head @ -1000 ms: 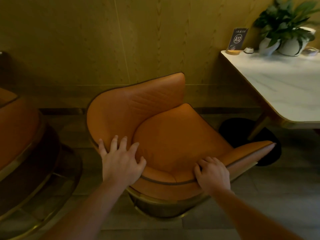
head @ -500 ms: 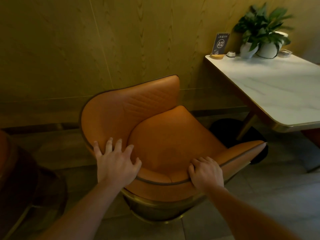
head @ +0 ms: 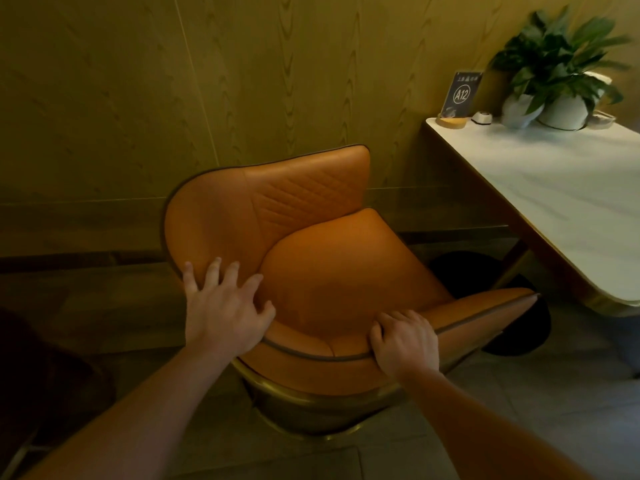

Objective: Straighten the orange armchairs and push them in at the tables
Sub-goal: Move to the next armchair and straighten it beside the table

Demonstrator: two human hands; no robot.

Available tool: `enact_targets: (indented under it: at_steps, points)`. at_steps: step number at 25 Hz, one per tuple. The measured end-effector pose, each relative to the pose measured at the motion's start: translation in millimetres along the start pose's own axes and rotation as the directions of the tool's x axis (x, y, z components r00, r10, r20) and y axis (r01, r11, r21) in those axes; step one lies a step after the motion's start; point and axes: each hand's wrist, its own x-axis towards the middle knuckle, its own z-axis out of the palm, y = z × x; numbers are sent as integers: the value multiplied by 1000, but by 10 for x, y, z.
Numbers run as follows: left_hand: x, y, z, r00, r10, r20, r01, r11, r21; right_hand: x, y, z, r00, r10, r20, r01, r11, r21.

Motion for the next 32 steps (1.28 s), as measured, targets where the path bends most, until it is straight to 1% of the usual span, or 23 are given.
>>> enact_targets:
  at_steps: [6,11,15,20,23,25,27,28,29,32]
  points:
    - [438,13,54,1000,1,1,-1,1000,-5,423,47,52,999,-22,-25,22,1000,-5]
    - [726,0,134,999,-18,48,17,999,30,673,33,109,998,-26,-51,27,999,18]
    - [856,-33,187,997,-32,67,28,998,52,780,26,154,999,-29,-32,30,999,38]
    - [872,-29,194,996,-26,89,20,998,66,786,43,147,999,-5,45,4,1000,12]
    - [862,-40,143,992,-11,127,5,999,47,812,35,95,986,24,167,-26,1000,10]
    - [870,-63,88,981,10,195,-14,1000,18,838,34,27,957,24,288,-26,1000,4]
    - [879,-97,-43,949,38,313,-20,998,-61,880,14,-130,909,62,411,-85,996,37]
    - [862,-124,-158,931,43,363,-2,994,-112,889,-24,-246,900,82,427,-119,991,59]
    - [822,-143,-277,930,45,364,14,987,-158,883,-65,-371,905,93,416,-135,988,73]
    - [589,-166,-653,979,51,198,-5,975,-224,831,-253,-797,933,72,353,-121,986,117]
